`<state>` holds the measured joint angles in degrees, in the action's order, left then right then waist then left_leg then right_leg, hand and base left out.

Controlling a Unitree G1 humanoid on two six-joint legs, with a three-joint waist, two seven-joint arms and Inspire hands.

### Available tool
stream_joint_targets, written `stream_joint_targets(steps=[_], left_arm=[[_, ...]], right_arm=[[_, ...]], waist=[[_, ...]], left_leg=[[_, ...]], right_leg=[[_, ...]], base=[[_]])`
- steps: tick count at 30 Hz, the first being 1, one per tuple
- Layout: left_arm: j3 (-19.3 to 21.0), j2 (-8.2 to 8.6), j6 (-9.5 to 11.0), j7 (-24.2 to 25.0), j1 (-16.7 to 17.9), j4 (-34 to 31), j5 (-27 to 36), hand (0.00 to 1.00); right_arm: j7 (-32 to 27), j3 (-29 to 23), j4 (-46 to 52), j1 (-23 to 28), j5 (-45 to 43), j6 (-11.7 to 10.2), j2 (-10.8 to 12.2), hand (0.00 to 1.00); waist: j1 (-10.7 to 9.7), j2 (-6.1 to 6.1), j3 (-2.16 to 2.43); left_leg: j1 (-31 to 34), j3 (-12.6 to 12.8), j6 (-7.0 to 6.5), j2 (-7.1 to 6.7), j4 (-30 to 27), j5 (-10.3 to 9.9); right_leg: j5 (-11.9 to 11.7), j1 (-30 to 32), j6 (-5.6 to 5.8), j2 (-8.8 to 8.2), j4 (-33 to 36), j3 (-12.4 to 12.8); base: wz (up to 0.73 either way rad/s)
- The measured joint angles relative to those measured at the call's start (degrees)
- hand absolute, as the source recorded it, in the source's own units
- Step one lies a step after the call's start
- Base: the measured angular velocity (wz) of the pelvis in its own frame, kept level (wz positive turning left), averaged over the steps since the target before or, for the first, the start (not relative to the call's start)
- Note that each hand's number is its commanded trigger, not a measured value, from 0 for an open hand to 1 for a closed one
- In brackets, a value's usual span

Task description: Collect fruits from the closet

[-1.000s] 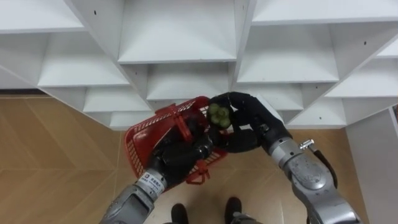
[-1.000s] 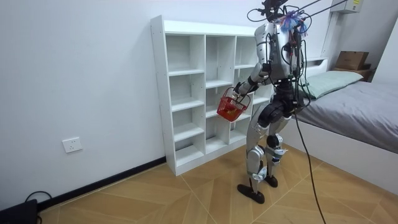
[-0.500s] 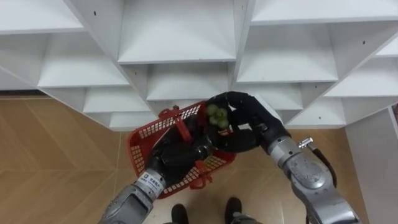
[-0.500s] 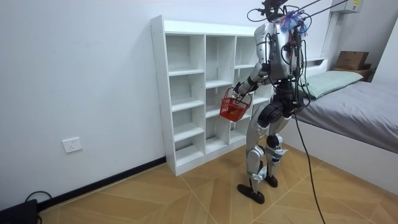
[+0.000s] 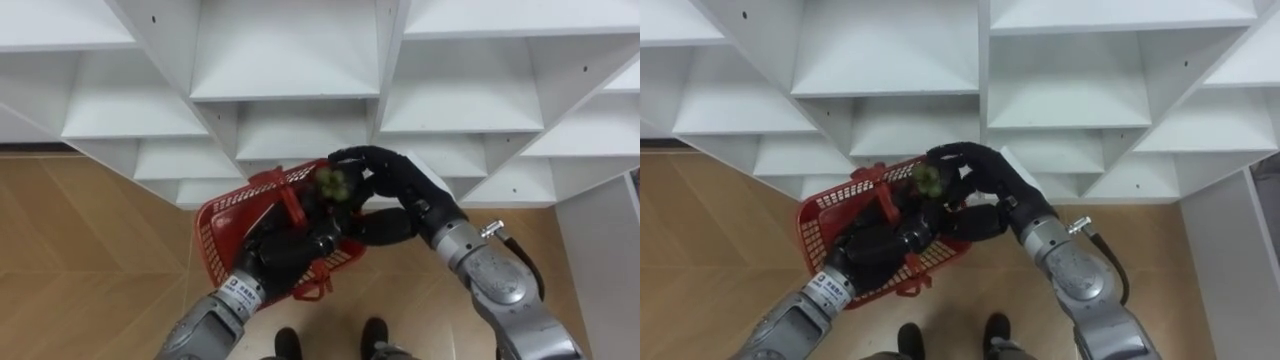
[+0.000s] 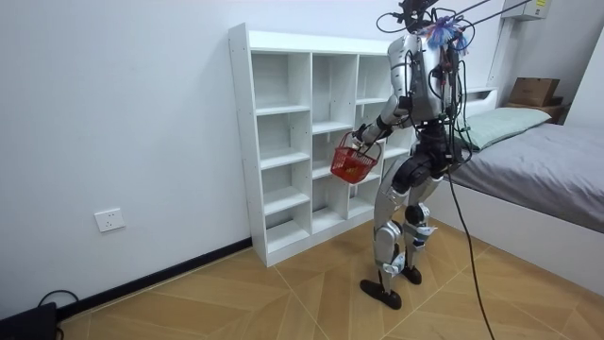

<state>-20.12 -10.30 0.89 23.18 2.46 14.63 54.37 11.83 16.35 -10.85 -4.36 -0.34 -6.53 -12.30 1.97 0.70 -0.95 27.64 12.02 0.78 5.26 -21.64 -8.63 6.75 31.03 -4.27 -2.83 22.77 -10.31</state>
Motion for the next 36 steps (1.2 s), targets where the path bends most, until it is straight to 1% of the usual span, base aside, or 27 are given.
stream_joint_targets(steps=[8,10,12,16,21,26,32,36], left_arm=[[0.17,-0.08,0.08,-0.04,-0.2,-0.02,0.0,1.0],[0.13,-0.1,0.1,-0.05,-0.32,-0.02,0.0,1.0],[0.06,-0.15,0.32,-0.05,-0.44,-0.02,0.01,1.0],[-0.25,-0.63,0.55,-0.07,-0.62,-0.02,0.03,1.0],[-0.28,-0.68,0.98,-0.08,-0.63,-0.02,0.03,1.0],[-0.32,-0.83,1.08,-0.08,-0.79,-0.02,0.04,1.0],[-0.26,-0.81,1.08,-0.08,-0.75,-0.01,-1.29,1.0],[-0.1,-0.76,1.08,-0.06,-0.34,0.1,-3.81,1.0]], right_arm=[[0.86,0.14,0.12,0.02,-0.1,0.0,-0.36,0.0],[0.91,0.58,0.64,0.02,-0.27,0.0,-1.11,0.0],[0.9,0.58,0.76,0.01,-0.32,0.0,-1.28,0.0],[0.89,0.9,0.78,0.01,-0.36,0.0,-1.4,0.0],[0.89,0.92,1.49,0.02,-2.47,0.0,-1.31,0.0],[0.89,0.98,1.72,0.02,-2.36,0.0,-1.35,0.0],[0.85,0.97,2.04,1.27,-2.37,-0.01,-1.67,0.0],[0.9,0.77,2.15,2.81,-3.04,-0.01,-1.38,0.0]], waist=[[-0.06,0.05,0.03],[-0.03,0.06,0.04],[-0.02,0.06,0.04],[-0.05,0.06,0.04],[-0.07,0.07,0.05],[-0.08,0.07,0.05],[0.0,0.07,0.05],[0.1,0.07,0.05]], left_leg=[[0.14,-0.08,0.0,0.02,-0.08,0.0],[0.15,-0.05,0.0,0.05,-0.08,0.0],[0.14,-0.02,0.0,0.05,-0.08,0.0],[0.13,0.01,0.0,0.04,-0.14,0.01],[0.11,0.13,-0.01,0.07,-0.2,0.01],[0.01,0.05,-0.01,0.04,-0.36,0.01],[-0.07,0.11,-0.02,0.07,-0.38,0.02],[-0.33,0.37,-0.01,0.0,-0.14,0.02]], right_leg=[[-0.01,0.0,-0.01,-0.01,0.07,-0.1],[-0.01,0.0,-0.01,-0.03,0.11,-0.09],[-0.01,0.0,-0.01,-0.04,0.27,-0.09],[0.0,0.04,-0.01,-0.05,0.5,-0.03],[0.0,0.04,-0.01,-0.07,0.65,0.02],[0.0,0.03,-0.02,-0.12,0.93,0.04],[0.0,0.02,-0.03,-0.09,0.93,0.24],[-0.01,-0.08,-0.04,0.0,0.85,0.46]], base=[[0.0],[0.0],[0.0],[0.0],[0.0],[0.0],[0.0],[-0.02]])
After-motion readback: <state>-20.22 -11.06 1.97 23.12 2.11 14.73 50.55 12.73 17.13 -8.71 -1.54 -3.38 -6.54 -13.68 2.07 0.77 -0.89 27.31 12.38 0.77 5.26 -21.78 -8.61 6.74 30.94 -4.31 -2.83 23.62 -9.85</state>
